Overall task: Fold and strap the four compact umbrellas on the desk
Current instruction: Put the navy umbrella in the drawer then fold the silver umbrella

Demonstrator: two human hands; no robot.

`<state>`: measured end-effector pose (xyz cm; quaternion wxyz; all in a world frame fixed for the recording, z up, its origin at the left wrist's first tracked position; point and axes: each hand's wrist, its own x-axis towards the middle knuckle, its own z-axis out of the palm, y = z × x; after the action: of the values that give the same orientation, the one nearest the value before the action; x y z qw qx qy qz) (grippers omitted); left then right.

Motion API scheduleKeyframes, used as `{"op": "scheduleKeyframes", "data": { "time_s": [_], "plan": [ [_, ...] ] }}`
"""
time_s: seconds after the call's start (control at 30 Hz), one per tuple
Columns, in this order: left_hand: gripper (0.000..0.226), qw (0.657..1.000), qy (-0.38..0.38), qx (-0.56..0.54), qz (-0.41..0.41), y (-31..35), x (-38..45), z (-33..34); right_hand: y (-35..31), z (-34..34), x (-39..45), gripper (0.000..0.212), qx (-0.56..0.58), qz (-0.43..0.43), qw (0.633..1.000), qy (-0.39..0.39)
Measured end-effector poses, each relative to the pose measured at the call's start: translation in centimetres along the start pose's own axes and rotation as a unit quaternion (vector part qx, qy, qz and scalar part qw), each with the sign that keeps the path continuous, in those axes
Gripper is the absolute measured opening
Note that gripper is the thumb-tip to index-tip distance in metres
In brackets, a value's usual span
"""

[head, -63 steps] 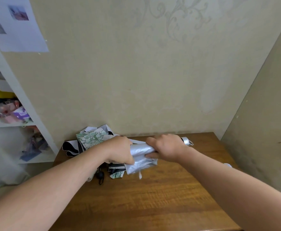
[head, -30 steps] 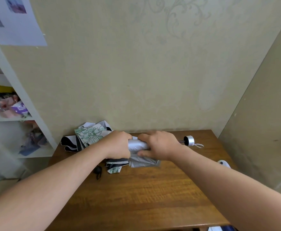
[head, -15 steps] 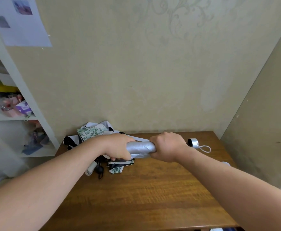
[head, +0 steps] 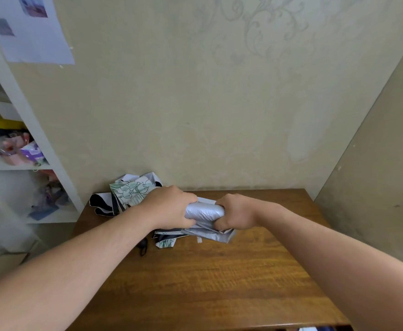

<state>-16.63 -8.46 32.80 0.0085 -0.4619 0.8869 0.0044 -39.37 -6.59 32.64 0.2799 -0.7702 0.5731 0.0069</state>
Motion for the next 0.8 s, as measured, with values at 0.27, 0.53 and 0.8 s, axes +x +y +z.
{"op": "scheduleKeyframes", "data": {
  "time_s": [0.27,0.53,0.8],
  "plan": [
    [0.015,0.997,-0.033,-0.055,-0.045,0.6,-0.2,-0.1,-0.3,0.1,0.3,0.025,-0.159,-0.009,0.984,0.078],
    [0.061,0.988,-0.060,-0.117,-0.084,0.9,0.0,-1.5,-1.4,0.6,1.8,0.058,-0.218,-0.039,0.956,0.190],
    [0.032,0.869,-0.240,-0.422,-0.099,0.2,-0.8,-3.1,0.3,1.5,1.3,0.027,-0.299,-0.108,0.894,0.315]
  ]
}}
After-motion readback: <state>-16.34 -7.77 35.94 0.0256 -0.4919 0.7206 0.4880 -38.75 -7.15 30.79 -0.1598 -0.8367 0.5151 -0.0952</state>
